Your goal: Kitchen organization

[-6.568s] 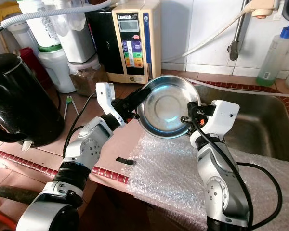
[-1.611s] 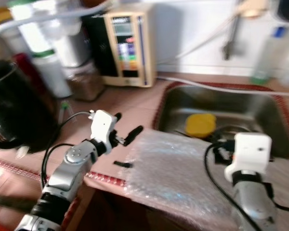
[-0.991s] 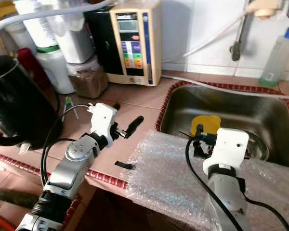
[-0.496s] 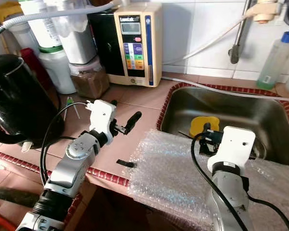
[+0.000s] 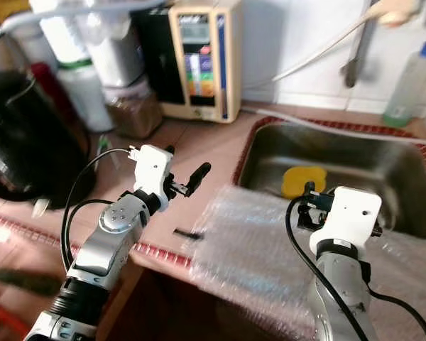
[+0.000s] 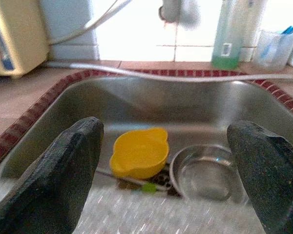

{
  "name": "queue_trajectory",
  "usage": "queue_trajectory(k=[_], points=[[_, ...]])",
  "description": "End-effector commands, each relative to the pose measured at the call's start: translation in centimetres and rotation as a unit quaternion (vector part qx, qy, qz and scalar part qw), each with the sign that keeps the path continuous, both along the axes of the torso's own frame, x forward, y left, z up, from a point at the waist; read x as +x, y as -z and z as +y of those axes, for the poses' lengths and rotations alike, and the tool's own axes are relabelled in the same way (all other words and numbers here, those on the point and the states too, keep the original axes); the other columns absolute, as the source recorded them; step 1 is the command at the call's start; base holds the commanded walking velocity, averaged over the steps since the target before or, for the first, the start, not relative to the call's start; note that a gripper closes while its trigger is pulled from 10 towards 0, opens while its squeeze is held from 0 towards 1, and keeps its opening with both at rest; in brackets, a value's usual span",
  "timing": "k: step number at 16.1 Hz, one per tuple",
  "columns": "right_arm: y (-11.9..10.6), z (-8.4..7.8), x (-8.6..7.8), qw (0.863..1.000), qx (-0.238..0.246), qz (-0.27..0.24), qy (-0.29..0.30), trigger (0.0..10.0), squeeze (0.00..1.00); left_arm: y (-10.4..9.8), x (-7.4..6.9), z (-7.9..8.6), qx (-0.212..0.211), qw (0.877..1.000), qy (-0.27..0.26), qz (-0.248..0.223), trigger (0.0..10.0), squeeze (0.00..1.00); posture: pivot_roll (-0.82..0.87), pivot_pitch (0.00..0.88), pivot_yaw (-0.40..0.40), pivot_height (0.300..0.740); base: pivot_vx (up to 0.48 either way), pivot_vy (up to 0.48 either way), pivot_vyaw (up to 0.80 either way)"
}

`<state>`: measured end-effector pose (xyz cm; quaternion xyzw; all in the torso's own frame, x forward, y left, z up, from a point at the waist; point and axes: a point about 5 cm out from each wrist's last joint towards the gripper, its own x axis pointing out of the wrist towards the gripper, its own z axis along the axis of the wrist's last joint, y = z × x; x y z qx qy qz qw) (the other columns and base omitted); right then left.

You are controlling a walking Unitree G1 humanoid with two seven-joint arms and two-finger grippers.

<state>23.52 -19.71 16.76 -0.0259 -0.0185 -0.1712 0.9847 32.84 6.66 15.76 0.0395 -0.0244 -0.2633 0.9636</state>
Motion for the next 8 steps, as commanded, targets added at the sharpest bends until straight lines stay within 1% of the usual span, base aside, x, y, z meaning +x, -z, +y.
queue_trajectory(k=[1,8], points=[[0.02,0.13,0.09,1.000,0.003,0.000,-0.003,10.0,0.00,-0.40,0.04,0.26,0.000,1.000,-0.006,-0.004,10.0,0.00,-0.06,0.000,0.110,0.740,-0.345,0.000,0.00],[-0.05,-0.11,0.21,1.000,0.001,-0.001,0.000,10.0,0.00,-0.29,0.03,0.15,0.003,1.000,-0.005,0.002,10.0,0.00,-0.06,0.000,0.108,0.740,-0.346,0.000,0.00]])
